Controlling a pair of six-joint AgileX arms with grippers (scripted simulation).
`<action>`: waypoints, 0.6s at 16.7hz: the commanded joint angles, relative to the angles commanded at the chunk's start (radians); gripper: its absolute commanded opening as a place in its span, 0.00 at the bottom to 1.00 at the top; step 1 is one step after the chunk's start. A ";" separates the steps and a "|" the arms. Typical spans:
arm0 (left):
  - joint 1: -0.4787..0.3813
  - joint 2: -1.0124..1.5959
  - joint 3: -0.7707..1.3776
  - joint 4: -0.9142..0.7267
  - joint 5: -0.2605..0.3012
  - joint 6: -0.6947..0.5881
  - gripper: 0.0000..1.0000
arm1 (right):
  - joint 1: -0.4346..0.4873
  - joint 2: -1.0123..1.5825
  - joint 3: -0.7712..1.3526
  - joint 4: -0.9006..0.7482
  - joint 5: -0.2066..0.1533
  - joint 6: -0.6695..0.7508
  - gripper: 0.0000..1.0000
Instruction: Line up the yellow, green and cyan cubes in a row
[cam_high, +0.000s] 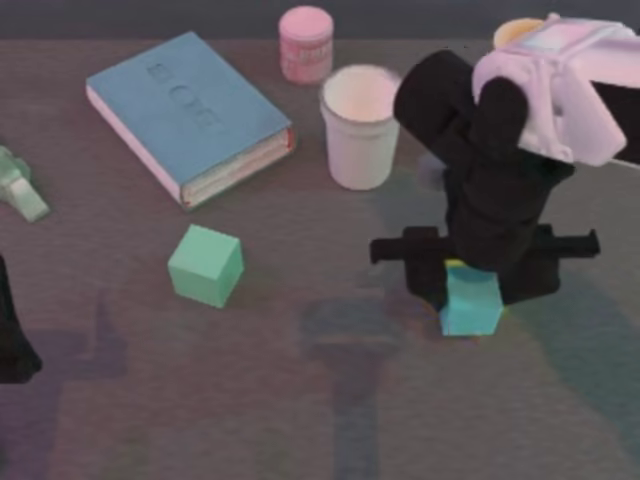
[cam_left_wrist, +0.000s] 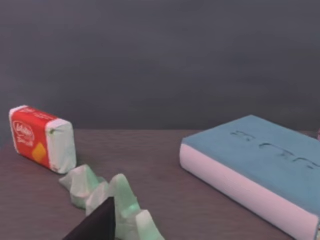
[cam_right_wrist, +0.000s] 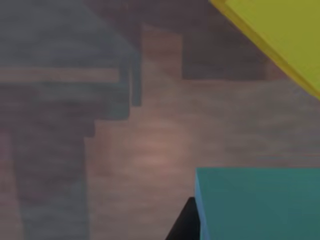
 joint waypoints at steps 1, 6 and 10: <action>0.000 0.000 0.000 0.000 0.000 0.000 1.00 | 0.017 -0.005 -0.001 -0.001 0.001 0.017 0.00; 0.000 0.000 0.000 0.000 0.000 0.000 1.00 | 0.021 -0.002 -0.002 0.004 -0.001 0.024 0.00; 0.000 0.000 0.000 0.000 0.000 0.000 1.00 | 0.025 0.030 -0.076 0.113 -0.001 0.025 0.00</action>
